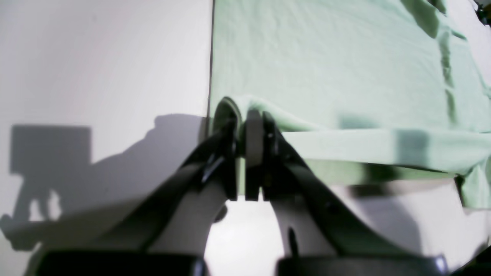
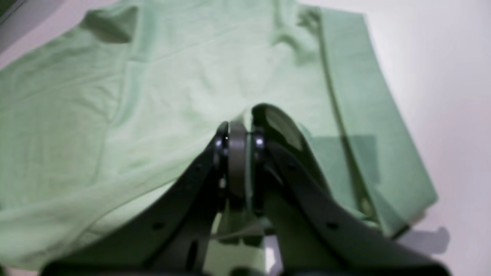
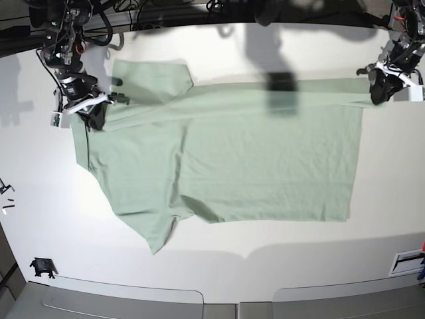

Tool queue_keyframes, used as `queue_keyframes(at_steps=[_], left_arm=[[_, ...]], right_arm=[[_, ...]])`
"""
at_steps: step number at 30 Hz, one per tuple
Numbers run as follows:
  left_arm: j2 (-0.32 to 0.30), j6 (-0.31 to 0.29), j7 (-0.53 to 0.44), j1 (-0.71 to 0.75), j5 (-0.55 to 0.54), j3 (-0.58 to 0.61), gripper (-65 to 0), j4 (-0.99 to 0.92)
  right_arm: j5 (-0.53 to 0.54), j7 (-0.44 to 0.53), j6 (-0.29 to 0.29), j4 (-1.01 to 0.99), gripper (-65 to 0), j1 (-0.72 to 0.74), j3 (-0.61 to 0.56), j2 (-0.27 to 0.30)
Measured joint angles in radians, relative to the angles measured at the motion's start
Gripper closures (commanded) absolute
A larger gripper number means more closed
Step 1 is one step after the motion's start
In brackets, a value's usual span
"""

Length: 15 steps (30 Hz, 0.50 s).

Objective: Fold the T-shirt properly
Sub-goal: 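Grasp the collar-side edge with both grippers and pull it taut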

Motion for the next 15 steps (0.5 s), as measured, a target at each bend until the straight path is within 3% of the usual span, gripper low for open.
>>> queue_keyframes(at_steps=[2, 5, 11, 15], left_arm=[[-0.005, -0.001, -0.037, 0.000, 0.023, 0.025, 0.0, 0.000], [-0.006, 0.007, -0.074, -0.010, 0.142, 0.074, 0.0, 0.000], [-0.007, 0.076, -0.147, -0.028, 0.290, 0.177, 0.0, -0.002], [-0.011, 0.131, -0.153, -0.031, 0.311, 0.179, 0.0, -0.002]], right_arm=[[-0.006, 0.008, -0.011, -0.001, 0.0, 0.000, 0.000, -0.002], [-0.050, 0.014, -0.024, -0.002, 0.0, 0.000, 0.000, -0.018], [-0.050, 0.037, -0.024, -0.006, 0.0, 0.000, 0.000, -0.051], [-0.061, 0.037, -0.027, -0.006, 0.0, 0.000, 0.000, -0.064]])
